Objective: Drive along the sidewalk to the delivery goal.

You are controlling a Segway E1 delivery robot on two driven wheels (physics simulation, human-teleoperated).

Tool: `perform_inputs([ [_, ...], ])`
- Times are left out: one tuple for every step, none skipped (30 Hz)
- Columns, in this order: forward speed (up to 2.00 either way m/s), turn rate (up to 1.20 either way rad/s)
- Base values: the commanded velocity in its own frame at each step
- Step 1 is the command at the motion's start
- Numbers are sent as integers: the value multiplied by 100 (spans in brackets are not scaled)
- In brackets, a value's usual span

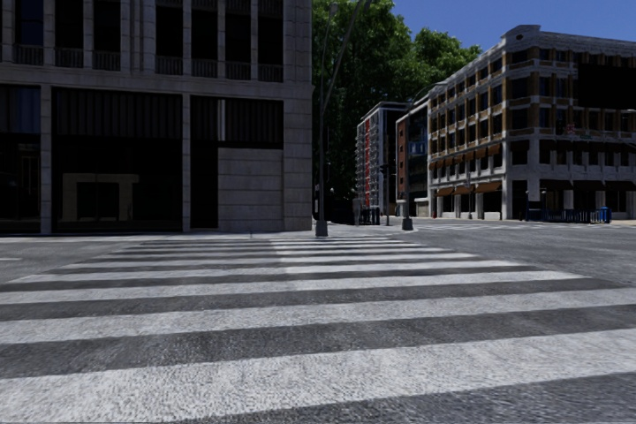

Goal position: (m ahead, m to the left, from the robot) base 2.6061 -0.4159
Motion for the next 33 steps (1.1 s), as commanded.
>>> perform_inputs([
  [200,27],
  [200,28],
  [200,28],
  [200,28],
  [200,28],
  [200,28],
  [200,28],
  [200,28],
  [200,27],
  [200,15],
  [200,23],
  [200,35],
  [200,38],
  [200,39],
  [200,35],
  [200,25],
  [200,22],
  [200,17],
  [200,10],
  [200,1],
  [200,0],
  [200,0],
  [200,0],
  [200,0],
  [200,0],
  [200,0],
  [200,0],
  [199,0],
  [192,0],
  [188,0],
  [171,0],
  [0,0],
  [0,0],
])
